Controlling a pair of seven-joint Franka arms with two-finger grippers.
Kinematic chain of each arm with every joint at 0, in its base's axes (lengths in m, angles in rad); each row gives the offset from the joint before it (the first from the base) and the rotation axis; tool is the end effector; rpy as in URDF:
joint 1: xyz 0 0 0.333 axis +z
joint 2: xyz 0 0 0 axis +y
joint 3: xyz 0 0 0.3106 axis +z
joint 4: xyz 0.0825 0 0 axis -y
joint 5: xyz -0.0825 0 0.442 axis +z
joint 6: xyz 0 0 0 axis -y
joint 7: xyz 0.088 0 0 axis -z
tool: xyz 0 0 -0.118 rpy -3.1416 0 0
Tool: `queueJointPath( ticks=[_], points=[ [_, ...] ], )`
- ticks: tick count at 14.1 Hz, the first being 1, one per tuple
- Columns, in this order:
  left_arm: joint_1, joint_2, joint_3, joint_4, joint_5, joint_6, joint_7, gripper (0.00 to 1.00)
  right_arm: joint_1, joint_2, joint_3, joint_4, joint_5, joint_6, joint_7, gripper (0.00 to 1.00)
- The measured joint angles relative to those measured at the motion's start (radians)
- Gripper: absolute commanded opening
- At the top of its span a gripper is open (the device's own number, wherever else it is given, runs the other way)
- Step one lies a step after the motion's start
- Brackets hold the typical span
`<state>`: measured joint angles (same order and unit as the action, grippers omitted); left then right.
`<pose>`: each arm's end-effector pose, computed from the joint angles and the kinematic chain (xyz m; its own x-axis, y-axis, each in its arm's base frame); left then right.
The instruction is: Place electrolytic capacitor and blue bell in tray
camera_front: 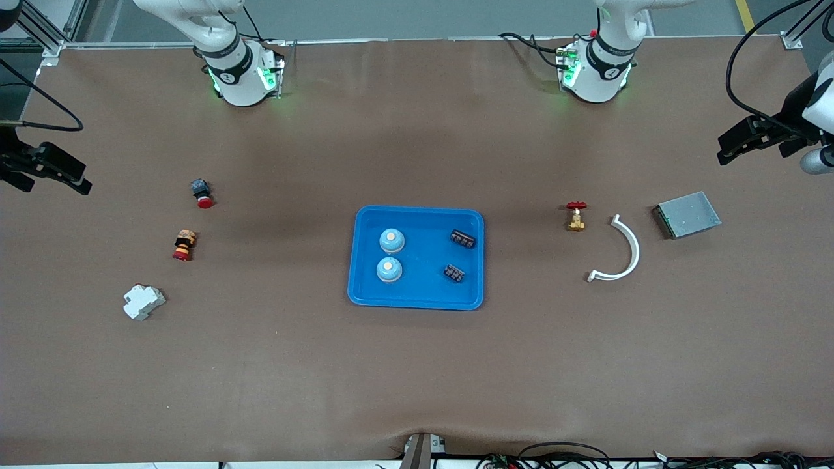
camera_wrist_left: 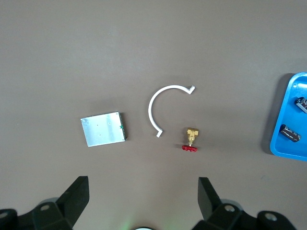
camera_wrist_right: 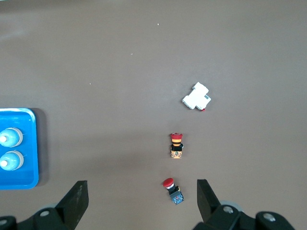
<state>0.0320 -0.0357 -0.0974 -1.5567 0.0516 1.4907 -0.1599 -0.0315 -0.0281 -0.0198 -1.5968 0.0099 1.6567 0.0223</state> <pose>0.5922 -0.0333 0.6302 0.9949 0.0984 -0.0212 0.0970 -0.9935 -0.0591 0.6128 -0.0305 0.6194 0.9934 -0.0742 0.0876 -0.0734 -0.9972 -0.0124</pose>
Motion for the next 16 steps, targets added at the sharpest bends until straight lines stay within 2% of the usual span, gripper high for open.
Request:
queueJointPath(
  ticks=[4, 8, 16],
  points=[
    [-0.001, -0.001, -0.004, 0.001, -0.001, -0.010, 0.001, 1.00, 0.000, 0.000, 0.000, 0.001, 0.000, -0.003, 0.000, 1.00],
    [-0.005, -0.001, -0.006, 0.005, -0.070, -0.015, 0.001, 1.00, 0.000, 0.000, 0.000, 0.004, 0.000, -0.010, 0.000, 1.00],
    [-0.003, -0.003, -0.005, 0.049, -0.066, -0.049, 0.001, 1.00, 0.000, 0.000, 0.001, 0.008, 0.000, -0.026, 0.000, 1.00]
  ],
)
